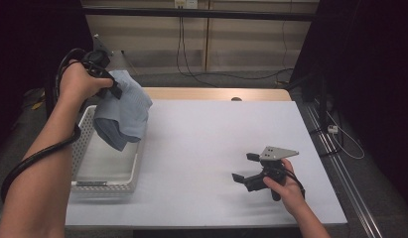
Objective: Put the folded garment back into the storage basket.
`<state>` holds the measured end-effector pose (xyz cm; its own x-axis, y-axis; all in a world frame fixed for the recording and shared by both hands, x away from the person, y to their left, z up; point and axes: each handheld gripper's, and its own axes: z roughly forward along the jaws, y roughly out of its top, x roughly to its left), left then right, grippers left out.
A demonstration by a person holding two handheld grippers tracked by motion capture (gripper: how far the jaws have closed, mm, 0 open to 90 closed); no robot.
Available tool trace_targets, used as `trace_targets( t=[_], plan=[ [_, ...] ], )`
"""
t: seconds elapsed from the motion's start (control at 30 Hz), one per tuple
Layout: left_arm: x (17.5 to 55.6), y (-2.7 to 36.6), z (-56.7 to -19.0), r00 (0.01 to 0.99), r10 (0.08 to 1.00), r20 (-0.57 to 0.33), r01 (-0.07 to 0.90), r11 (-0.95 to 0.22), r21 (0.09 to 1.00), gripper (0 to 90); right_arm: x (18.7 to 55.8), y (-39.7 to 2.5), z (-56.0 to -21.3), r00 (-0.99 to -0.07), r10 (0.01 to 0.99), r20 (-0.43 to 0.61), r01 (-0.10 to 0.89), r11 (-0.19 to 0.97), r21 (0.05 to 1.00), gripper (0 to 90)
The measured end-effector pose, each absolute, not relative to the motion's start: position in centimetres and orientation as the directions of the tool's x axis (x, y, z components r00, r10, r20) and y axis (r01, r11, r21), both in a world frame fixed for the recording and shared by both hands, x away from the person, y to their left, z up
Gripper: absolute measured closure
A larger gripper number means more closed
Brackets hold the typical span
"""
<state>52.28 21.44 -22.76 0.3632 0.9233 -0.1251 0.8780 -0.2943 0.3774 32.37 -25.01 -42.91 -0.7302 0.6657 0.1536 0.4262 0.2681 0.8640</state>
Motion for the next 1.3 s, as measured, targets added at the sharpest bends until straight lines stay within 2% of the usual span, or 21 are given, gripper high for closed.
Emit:
trace_targets(
  t=[0.9, 1.3],
  plan=[
    [51.4, 23.7, -25.1, 0.349, 0.925, -0.149, 0.892, -0.279, 0.356, 75.3, 32.3, -24.9, -43.0, -0.73, 0.665, 0.156, 0.43, 0.27, 0.861, 3.0],
    [52.1, 22.5, -23.8, 0.375, 0.913, -0.158, 0.872, -0.29, 0.394, 75.2, 32.4, -24.9, -43.1, -0.729, 0.666, 0.157, 0.432, 0.27, 0.861, 3.0]
  ],
)
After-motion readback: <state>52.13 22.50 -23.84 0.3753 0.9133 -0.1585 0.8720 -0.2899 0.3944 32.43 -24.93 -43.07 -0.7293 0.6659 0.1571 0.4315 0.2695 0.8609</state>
